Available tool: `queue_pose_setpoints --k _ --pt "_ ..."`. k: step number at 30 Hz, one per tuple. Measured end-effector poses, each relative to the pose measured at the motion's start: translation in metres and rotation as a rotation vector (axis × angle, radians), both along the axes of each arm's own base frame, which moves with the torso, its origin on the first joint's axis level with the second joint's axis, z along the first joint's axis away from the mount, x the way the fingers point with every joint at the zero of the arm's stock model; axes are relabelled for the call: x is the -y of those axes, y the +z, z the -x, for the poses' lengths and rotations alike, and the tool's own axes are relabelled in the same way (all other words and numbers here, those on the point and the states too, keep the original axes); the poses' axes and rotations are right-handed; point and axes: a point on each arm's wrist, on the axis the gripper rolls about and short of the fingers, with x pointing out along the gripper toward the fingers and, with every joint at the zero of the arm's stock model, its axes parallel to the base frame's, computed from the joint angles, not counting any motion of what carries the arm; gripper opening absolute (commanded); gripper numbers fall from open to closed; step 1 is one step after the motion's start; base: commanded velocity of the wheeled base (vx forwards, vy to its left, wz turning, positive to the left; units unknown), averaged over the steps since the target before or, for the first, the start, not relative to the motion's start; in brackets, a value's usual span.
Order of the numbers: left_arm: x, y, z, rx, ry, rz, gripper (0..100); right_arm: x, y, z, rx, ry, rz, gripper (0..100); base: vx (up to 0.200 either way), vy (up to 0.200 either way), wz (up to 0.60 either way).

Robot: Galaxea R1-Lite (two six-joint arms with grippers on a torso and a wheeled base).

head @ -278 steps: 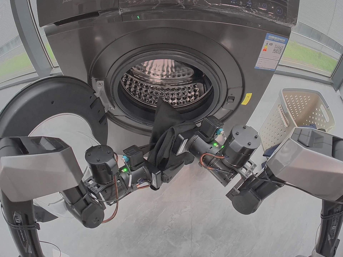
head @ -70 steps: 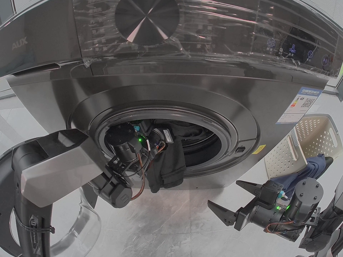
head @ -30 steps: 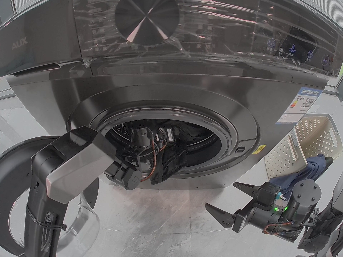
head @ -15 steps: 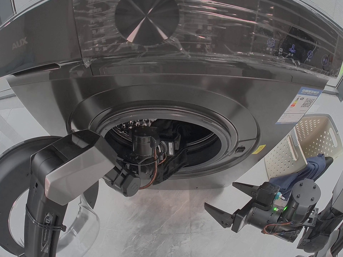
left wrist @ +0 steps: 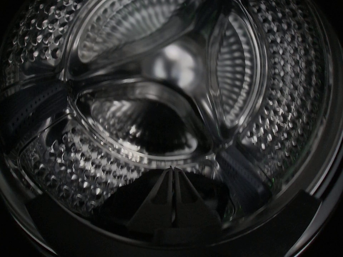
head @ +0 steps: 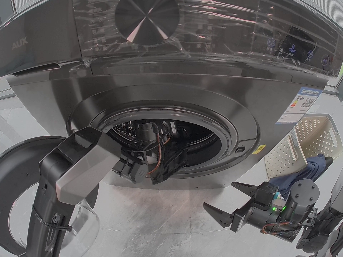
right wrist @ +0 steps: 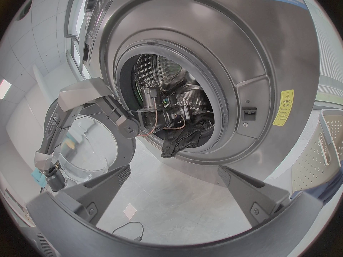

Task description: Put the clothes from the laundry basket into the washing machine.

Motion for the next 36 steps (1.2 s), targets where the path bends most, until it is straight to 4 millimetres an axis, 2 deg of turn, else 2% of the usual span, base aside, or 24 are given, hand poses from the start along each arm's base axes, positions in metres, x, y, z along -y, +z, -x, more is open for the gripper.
queue_pose_setpoints --k 6,9,10,14,19,29,33,36 --pt "0.003 0.018 -0.017 0.107 0.024 0.07 0 0.001 -0.002 0.0 -0.015 -0.002 0.014 100 0.0 0.0 0.0" --pt "0.007 0.025 -0.019 0.156 0.027 0.106 0 0.0 -0.001 0.0 -0.01 0.001 0.006 100 0.0 0.0 0.0" --pt "0.007 0.024 -0.019 0.155 0.028 0.106 100 0.0 -0.001 0.0 -0.007 -0.001 0.001 100 0.0 0.0 0.0" --pt "0.006 0.018 -0.018 0.138 0.032 0.098 100 -0.001 0.0 -0.001 -0.006 0.0 -0.001 100 0.0 0.0 0.0" --pt "0.005 0.005 -0.007 0.063 0.024 0.053 100 -0.001 -0.001 -0.001 -0.005 0.0 -0.002 100 0.0 0.0 0.0" --pt "-0.006 -0.033 0.035 -0.15 -0.01 -0.09 100 -0.001 -0.004 0.0 -0.018 0.006 0.01 100 0.0 0.0 0.0" --pt "-0.01 -0.037 0.048 -0.203 -0.025 -0.141 100 0.0 -0.006 0.002 -0.028 0.016 0.018 100 0.0 0.0 0.0" --pt "-0.011 -0.037 0.051 -0.214 -0.03 -0.157 100 -0.001 -0.008 0.003 -0.032 0.02 0.022 100 0.0 0.0 0.0"
